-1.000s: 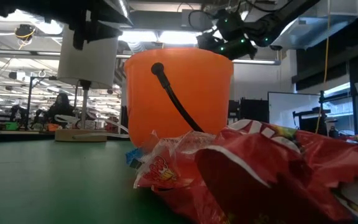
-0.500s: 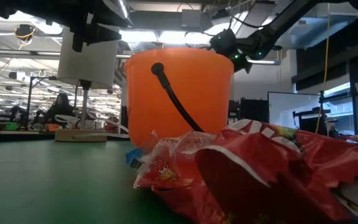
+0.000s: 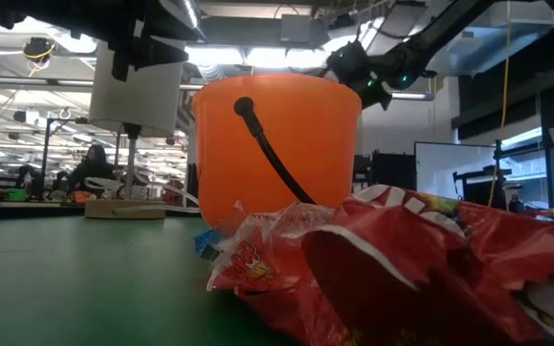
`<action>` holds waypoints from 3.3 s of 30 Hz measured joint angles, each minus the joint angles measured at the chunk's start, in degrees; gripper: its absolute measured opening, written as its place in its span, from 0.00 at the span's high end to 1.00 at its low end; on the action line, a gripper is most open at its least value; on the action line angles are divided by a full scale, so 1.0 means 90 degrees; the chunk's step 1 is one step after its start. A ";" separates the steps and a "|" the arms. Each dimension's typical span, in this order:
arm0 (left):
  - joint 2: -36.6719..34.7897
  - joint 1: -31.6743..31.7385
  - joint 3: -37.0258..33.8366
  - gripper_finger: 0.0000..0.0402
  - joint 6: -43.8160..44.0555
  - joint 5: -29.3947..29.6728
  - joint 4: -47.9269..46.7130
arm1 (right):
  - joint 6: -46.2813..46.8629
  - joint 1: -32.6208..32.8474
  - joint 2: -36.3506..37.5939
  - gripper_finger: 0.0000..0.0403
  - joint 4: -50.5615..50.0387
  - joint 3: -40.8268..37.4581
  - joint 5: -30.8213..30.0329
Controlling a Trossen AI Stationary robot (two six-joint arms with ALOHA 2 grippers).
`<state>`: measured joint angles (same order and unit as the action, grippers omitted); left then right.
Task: Sort candy
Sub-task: Put the red candy into the orange bucket
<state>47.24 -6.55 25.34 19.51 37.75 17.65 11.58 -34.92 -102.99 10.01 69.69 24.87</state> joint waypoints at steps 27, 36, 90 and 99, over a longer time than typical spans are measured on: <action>0.0000 0.0005 0.0000 0.53 0.0095 -0.0449 -0.0053 | 0.2645 0.3947 0.4860 0.63 -0.5275 -0.3036 -0.3675; 0.0000 0.0005 0.0000 0.53 -0.0239 -0.0432 -0.0040 | 0.5587 0.4930 0.4995 0.63 -0.5321 -0.4171 -0.4161; 0.0001 0.0000 0.0000 0.53 -0.0330 -0.1645 -0.0143 | 0.6966 0.6336 0.3216 0.99 -0.6383 -0.2248 -0.6759; 0.0002 0.0005 0.0000 0.53 -0.0196 -0.1514 -0.0169 | 0.2433 0.6323 0.3221 0.99 -0.1765 -0.1462 -0.6746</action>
<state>47.27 -6.50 25.34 17.74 24.12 16.12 33.48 21.99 -74.00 -5.88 56.53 -35.85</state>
